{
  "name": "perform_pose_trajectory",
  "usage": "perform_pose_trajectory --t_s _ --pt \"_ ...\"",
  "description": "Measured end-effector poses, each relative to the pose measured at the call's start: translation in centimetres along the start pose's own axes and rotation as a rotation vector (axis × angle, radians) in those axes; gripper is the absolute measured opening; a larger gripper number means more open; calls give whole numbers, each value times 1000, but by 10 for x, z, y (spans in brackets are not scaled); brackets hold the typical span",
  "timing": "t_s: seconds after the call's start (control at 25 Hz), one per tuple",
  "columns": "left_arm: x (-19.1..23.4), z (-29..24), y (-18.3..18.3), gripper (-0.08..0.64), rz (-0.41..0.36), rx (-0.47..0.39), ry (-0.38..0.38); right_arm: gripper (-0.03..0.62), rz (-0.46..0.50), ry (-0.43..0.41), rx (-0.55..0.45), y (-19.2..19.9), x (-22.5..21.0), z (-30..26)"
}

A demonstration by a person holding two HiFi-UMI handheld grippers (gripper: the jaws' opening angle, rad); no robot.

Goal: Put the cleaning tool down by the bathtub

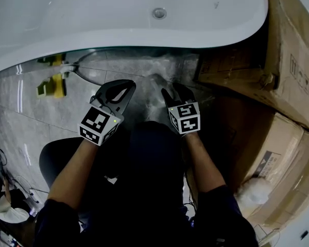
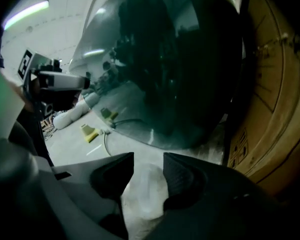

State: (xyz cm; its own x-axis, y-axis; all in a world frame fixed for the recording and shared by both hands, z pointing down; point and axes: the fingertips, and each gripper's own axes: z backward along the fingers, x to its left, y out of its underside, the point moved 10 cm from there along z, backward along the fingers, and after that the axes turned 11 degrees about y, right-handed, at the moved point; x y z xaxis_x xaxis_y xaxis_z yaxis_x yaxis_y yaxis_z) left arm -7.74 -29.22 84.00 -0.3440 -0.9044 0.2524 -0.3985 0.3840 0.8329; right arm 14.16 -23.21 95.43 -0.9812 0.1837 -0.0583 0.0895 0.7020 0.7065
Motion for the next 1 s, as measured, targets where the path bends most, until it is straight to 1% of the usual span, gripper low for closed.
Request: perform_pose_trajectory --t_s 0.36,0.52,0.64,0.8,0.88,1.0 --pt "-5 18 -31 41 -50 -75 -12 189 -11 -4 -172 -66 -9 64" --pt "-7 32 -49 41 -97 -89 -13 189 -18 -11 -224 -91 -8 90" --pt "-7 46 -66 41 -125 -109 -6 189 -23 -13 -244 -109 -3 107" --pt "-8 67 -82 41 -135 -115 6 189 -45 -12 -246 -131 12 125" --pt "-9 79 -90 41 -125 -114 11 189 -57 -15 -238 -145 21 138" --pt "-16 99 -95 41 -78 -114 7 189 -58 -21 -230 -166 35 166"
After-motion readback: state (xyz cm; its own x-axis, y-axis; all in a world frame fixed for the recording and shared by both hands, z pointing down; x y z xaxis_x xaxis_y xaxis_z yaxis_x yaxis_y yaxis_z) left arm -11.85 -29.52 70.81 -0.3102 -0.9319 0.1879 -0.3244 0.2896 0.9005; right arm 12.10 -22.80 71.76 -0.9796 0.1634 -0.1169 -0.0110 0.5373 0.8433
